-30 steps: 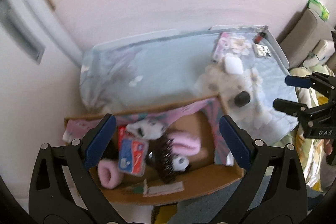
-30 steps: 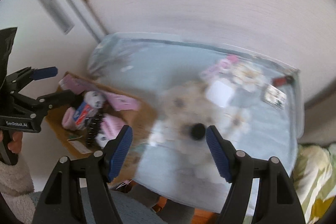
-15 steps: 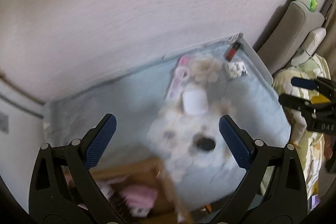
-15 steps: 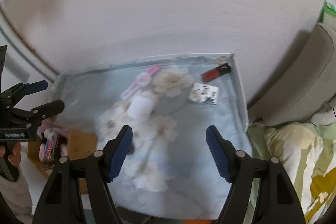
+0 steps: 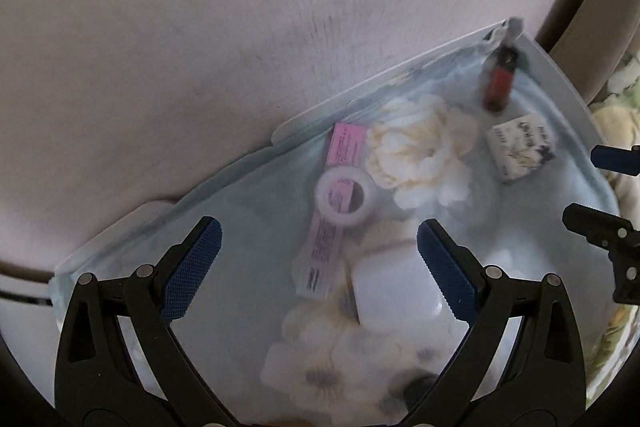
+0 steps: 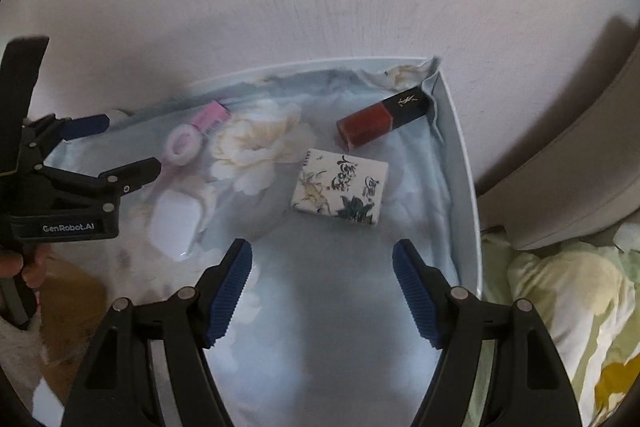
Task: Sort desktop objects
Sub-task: 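Move both open tools back over the floral tray, then grasp the clear tape roll with the left tool while the right tool grasps the patterned white box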
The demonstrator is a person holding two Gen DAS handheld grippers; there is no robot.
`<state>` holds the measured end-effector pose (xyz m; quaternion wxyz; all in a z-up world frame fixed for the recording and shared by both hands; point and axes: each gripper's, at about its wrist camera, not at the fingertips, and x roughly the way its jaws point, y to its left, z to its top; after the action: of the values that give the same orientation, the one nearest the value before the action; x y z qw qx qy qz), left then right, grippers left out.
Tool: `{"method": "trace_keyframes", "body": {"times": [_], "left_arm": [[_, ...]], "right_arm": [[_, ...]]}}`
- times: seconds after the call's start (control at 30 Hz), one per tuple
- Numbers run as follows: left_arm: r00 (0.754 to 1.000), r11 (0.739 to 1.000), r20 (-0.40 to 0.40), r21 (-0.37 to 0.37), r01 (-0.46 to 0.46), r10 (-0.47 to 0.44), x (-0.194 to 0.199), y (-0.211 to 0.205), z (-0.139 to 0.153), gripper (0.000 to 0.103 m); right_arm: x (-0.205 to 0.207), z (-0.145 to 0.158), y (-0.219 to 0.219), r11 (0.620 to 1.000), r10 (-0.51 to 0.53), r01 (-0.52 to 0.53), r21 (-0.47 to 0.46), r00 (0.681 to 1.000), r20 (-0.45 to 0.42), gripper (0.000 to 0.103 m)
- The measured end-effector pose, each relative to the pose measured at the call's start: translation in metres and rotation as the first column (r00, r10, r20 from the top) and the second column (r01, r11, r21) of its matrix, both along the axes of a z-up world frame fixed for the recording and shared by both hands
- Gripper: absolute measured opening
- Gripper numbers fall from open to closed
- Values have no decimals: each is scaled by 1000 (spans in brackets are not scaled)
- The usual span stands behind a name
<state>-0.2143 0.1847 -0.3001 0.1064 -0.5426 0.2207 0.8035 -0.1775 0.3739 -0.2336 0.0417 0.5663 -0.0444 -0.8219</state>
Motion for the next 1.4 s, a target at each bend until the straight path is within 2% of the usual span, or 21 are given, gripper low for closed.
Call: {"method": "trace_keyframes", "body": {"times": [0.17,0.4,0.6,0.8,0.97,1.13,1.27,1.4], "left_arm": [[1000,1000,23,-26,-1,2,-17,3,-21,99],[999,999,37,-42,-1,2,-24,3,-33,98],[999,999,53,-43,-1,3,-27,-2,-42,97],[998,1000,60,-9,-13,13,-29,-7,-43,92],[994,1000,104,15,-14,12,-31,-11,-50,64],[992,998,126,66,-25,16,-32,-18,-49,51],[991,997,133,79,-27,16,-33,-21,-49,43],[991,996,136,84,-27,16,-32,-24,-49,40]], "right_arm": [[-20,-18,-2,998,-25,24,51,1000,11,69],[-34,-33,3,995,-45,42,92,999,31,69],[-34,-36,9,998,-48,47,52,998,33,69],[-33,-35,8,997,-37,36,61,999,23,69],[-32,-37,15,998,-55,54,32,998,26,71],[-29,-40,21,998,-63,63,-2,998,31,72],[-26,-42,21,998,-55,56,-6,998,38,73],[-20,-42,17,1000,-25,25,13,1000,16,73]]}}
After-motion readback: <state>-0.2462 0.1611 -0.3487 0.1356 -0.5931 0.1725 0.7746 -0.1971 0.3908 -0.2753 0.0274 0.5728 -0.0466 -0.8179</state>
